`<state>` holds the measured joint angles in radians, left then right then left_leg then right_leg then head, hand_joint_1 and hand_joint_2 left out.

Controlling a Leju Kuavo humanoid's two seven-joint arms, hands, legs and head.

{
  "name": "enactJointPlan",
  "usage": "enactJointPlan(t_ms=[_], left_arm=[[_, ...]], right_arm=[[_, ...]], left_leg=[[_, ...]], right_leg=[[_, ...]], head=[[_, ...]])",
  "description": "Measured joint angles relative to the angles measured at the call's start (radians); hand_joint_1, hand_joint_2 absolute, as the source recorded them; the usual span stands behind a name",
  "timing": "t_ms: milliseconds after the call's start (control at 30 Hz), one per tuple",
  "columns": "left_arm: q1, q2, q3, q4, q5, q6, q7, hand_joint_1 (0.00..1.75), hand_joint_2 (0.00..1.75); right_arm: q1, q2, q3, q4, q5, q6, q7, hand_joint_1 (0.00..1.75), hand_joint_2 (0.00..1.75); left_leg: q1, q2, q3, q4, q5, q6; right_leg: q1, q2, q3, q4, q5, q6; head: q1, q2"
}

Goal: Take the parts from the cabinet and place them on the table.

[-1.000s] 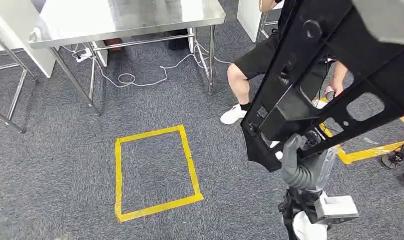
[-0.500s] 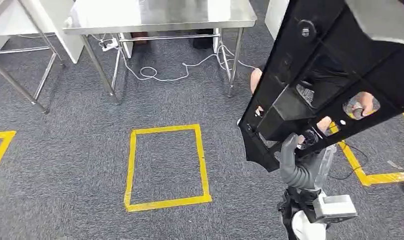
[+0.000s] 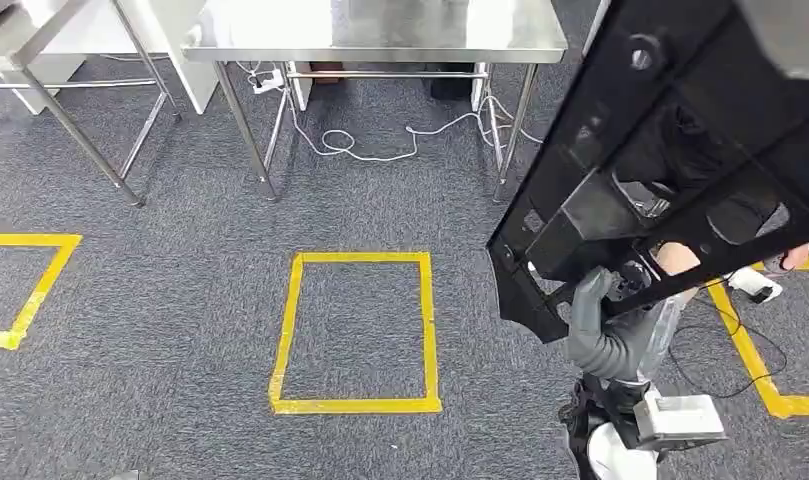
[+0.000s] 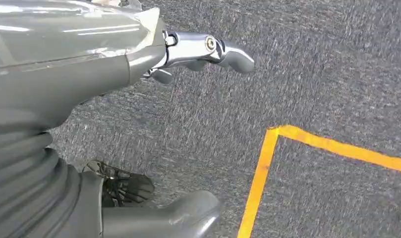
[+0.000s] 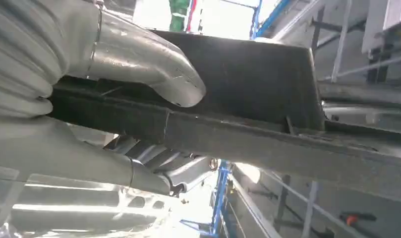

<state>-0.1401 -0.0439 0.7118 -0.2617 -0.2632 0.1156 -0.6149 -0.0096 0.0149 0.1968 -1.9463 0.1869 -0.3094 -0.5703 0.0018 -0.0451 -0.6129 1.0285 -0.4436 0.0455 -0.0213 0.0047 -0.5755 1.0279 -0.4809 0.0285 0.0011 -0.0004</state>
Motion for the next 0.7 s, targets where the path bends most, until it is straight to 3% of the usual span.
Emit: enactJointPlan(t_ms=[33, 67, 100, 133, 167, 200, 233, 300, 333, 367, 400, 433, 467, 500, 533, 567, 633, 667, 700], left_arm=[[0.0, 0.0, 0.0, 0.0, -0.001, 0.001, 0.0, 0.0, 1.75], [-0.001, 0.0, 0.0, 0.0, -0.002, 0.002, -0.001, 0.0, 1.75], [-0.001, 0.005, 0.0, 0.0, -0.002, 0.003, -0.001, 0.0, 1.75], [-0.003, 0.006, 0.0, -0.002, -0.004, 0.005, -0.002, 0.0, 1.75], [-0.001, 0.0, 0.0, -0.002, -0.006, 0.007, -0.003, 0.0, 1.75], [-0.002, 0.001, 0.0, -0.002, -0.008, 0.009, -0.004, 0.0, 1.75], [-0.003, 0.001, 0.0, -0.002, -0.01, 0.009, -0.003, 0.0, 1.75], [-0.002, 0.0, 0.0, -0.002, -0.011, 0.01, -0.003, 0.0, 1.75], [0.0, -0.001, 0.0, -0.002, -0.011, 0.01, -0.003, 0.0, 1.75], [0.002, -0.002, 0.0, -0.001, -0.012, 0.01, -0.003, 0.0, 1.75], [0.004, -0.002, 0.0, -0.001, -0.012, 0.01, -0.003, 0.0, 1.75], [0.005, -0.002, 0.0, -0.001, -0.012, 0.011, -0.003, 0.0, 1.75], [0.005, -0.002, 0.0, 0.0, -0.014, 0.011, -0.003, 0.0, 1.75], [0.006, 0.015, 0.0, -0.005, -0.014, 0.012, -0.003, 0.0, 1.75], [0.004, 0.007, 0.0, -0.002, -0.02, 0.011, -0.003, 0.0, 1.75], [0.002, 0.007, 0.0, -0.003, -0.019, 0.012, -0.004, 0.0, 1.75], [0.002, 0.007, 0.0, -0.003, -0.019, 0.012, -0.004, 0.0, 1.75], [0.001, 0.003, 0.0, -0.002, -0.02, 0.012, -0.003, 0.0, 1.75], [-0.003, 0.003, 0.0, -0.002, -0.021, 0.012, -0.003, 0.0, 1.75]], right_arm=[[-0.002, 0.001, 0.0, 0.0, 0.001, 0.0, 0.0, 1.75, 1.75], [-0.003, 0.002, 0.0, 0.0, 0.003, 0.0, 0.0, 1.75, 1.75], [-0.005, 0.003, 0.0, -0.001, 0.005, 0.0, 0.001, 1.75, 1.75], [-0.005, 0.005, 0.0, -0.003, 0.006, 0.0, 0.002, 1.75, 1.75], [-0.003, 0.007, 0.0, -0.005, 0.007, -0.001, 0.002, 1.75, 1.75], [-0.007, 0.007, 0.0, -0.005, 0.008, -0.002, 0.002, 1.75, 1.75], [-0.013, 0.007, 0.001, -0.005, 0.008, -0.002, 0.002, 1.75, 1.75], [-0.007, 0.007, 0.0, -0.005, 0.008, -0.002, 0.002, 1.75, 1.75], [-0.002, 0.004, 0.0, -0.003, 0.008, -0.002, 0.003, 1.75, 1.75], [0.0, 0.003, 0.0, -0.002, 0.008, -0.002, 0.003, 1.75, 1.75], [-0.001, 0.003, 0.0, -0.002, 0.008, -0.003, 0.003, 1.75, 1.75], [-0.001, 0.003, 0.0, -0.002, 0.008, -0.003, 0.003, 1.75, 1.75], [-0.001, 0.003, 0.0, -0.002, 0.008, -0.004, 0.003, 1.75, 1.75], [0.0, 0.002, 0.0, 0.004, 0.008, -0.005, 0.005, 1.75, 1.75], [0.002, 0.003, -0.001, -0.001, 0.01, -0.005, 0.004, 1.75, 1.75], [0.006, 0.003, -0.003, -0.001, 0.011, -0.005, 0.006, 1.75, 1.75], [0.002, 0.004, -0.004, -0.001, 0.011, -0.006, 0.006, 1.75, 1.75], [0.0, 0.005, -0.004, -0.002, 0.011, -0.006, 0.007, 1.75, 1.75], [0.001, 0.005, -0.005, -0.002, 0.011, -0.006, 0.007, 1.75, 1.75]], left_leg=[[0.001, 0.001, 0.002, -0.001, 0.0, 0.0], [0.002, 0.001, 0.003, 0.0, -0.002, -0.003], [-0.004, 0.002, 0.01, -0.01, 0.002, -0.002], [-0.008, 0.003, 0.037, -0.056, 0.01, 0.013], [0.01, 0.009, 0.077, -0.117, 0.036, 0.02], [0.008, 0.008, 0.101, -0.15, 0.044, 0.027], [0.012, 0.012, 0.105, -0.157, 0.05, 0.035], [0.021, 0.013, 0.104, -0.157, 0.046, 0.018], [0.027, 0.012, 0.103, -0.156, 0.043, 0.01], [0.035, 0.01, 0.103, -0.153, 0.039, -0.003], [0.046, 0.008, 0.102, -0.143, 0.031, -0.018], [0.061, 0.006, 0.095, -0.12, 0.016, -0.04], [0.072, 0.007, 0.083, -0.081, -0.005, -0.064], [0.067, 0.003, 0.055, -0.055, -0.029, -0.081], [0.076, 0.008, 0.048, -0.009, -0.052, -0.099], [0.08, 0.009, 0.05, -0.007, -0.057, -0.104], [0.08, 0.007, 0.052, -0.008, -0.065, -0.118], [0.077, 0.019, 0.049, 0.005, -0.069, -0.114], [0.077, 0.039, 0.021, 0.054, -0.086, -0.1]], right_leg=[[0.002, 0.0, 0.001, 0.0, 0.0, 0.0], [-0.011, 0.001, 0.002, -0.008, 0.003, 0.0], [-0.007, 0.001, 0.009, -0.02, 0.008, 0.005], [-0.007, 0.001, 0.029, -0.046, 0.012, 0.006], [0.002, -0.006, 0.028, -0.037, 0.017, 0.0], [0.004, -0.005, 0.018, -0.02, 0.005, -0.001], [0.002, -0.003, -0.017, 0.038, -0.022, -0.006], [-0.013, -0.003, -0.093, 0.17, -0.065, 0.003], [-0.024, -0.004, -0.112, 0.197, -0.065, 0.015], [-0.036, -0.004, -0.108, 0.181, -0.05, 0.032], [-0.051, -0.004, -0.082, 0.127, -0.022, 0.056], [-0.069, -0.005, -0.036, 0.042, 0.012, 0.083], [-0.083, -0.009, -0.008, -0.012, 0.019, 0.106], [-0.069, 0.008, -0.021, 0.036, -0.003, 0.104], [-0.071, 0.009, -0.024, 0.047, -0.019, 0.058], [-0.071, 0.009, -0.023, 0.052, -0.031, 0.039], [-0.069, 0.008, -0.009, 0.059, -0.043, 0.022], [-0.058, 0.008, -0.002, 0.056, -0.046, 0.014], [-0.056, 0.006, 0.006, 0.055, -0.051, 0.007]], head=[[-0.001, 0.0], [0.0, 0.0], [0.0, 0.0], [-0.01, 0.0], [-0.008, 0.0], [-0.005, 0.0], [-0.004, 0.0], [-0.003, 0.0], [-0.005, 0.0], [-0.004, 0.0], [-0.004, 0.0], [-0.004, 0.0], [-0.003, 0.0], [0.01, 0.0], [0.008, 0.0], [-0.001, 0.0], [-0.008, 0.0], [-0.016, 0.0], [-0.028, 0.0]])
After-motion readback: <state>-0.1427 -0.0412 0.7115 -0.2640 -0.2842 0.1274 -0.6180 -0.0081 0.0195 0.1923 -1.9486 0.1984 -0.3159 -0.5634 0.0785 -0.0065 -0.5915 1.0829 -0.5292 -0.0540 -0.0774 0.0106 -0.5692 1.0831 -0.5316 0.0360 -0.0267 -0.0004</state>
